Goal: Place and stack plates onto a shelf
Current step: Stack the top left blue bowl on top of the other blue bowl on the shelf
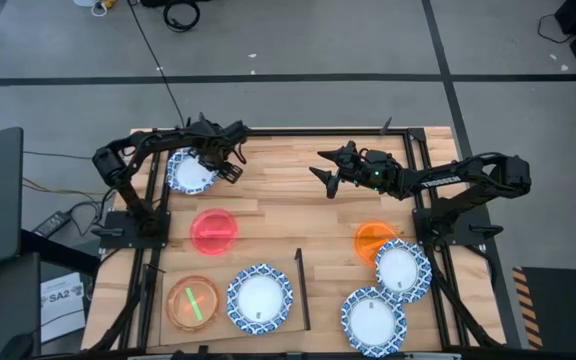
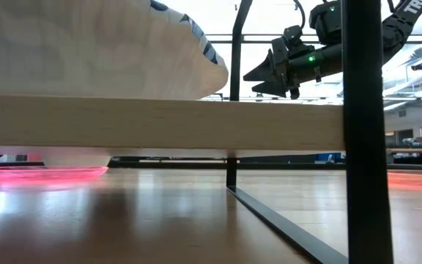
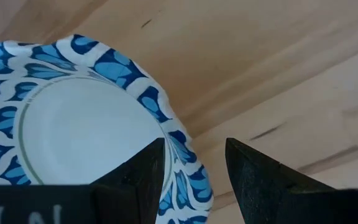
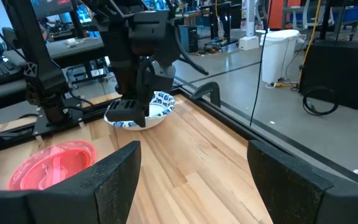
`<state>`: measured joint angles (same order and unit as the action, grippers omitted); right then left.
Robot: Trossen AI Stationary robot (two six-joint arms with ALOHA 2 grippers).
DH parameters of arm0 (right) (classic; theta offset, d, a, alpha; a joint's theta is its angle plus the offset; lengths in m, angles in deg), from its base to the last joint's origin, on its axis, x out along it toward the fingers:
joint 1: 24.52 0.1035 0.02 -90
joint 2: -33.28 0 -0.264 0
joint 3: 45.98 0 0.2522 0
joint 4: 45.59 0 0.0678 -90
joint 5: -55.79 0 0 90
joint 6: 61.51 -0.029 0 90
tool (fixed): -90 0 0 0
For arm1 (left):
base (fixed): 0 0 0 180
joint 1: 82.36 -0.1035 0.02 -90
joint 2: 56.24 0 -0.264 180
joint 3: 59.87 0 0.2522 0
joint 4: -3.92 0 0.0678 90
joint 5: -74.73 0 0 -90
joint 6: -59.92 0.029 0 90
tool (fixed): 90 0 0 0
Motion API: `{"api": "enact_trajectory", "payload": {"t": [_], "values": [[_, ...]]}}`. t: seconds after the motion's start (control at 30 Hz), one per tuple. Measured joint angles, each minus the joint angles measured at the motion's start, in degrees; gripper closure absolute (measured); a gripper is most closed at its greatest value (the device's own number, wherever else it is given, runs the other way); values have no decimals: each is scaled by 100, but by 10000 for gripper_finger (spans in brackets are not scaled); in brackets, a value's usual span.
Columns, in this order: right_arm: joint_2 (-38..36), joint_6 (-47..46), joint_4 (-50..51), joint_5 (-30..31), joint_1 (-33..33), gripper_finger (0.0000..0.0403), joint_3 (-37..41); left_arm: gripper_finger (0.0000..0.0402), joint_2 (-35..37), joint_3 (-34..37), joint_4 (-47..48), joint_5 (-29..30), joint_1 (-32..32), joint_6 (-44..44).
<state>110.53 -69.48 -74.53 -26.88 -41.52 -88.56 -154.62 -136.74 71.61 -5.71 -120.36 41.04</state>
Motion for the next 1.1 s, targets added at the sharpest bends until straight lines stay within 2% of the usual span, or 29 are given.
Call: {"api": "enact_trajectory", "payload": {"t": [0.43,0.77,1.1], "values": [[0,-2,0,0,0,103,0,225,0,8,20,245,-17,-2],[0,2,0,0,0,103,0,229,4,413,-194,248,-20,8],[0,11,0,0,0,103,0,303,4,415,-356,248,-17,214]]}}
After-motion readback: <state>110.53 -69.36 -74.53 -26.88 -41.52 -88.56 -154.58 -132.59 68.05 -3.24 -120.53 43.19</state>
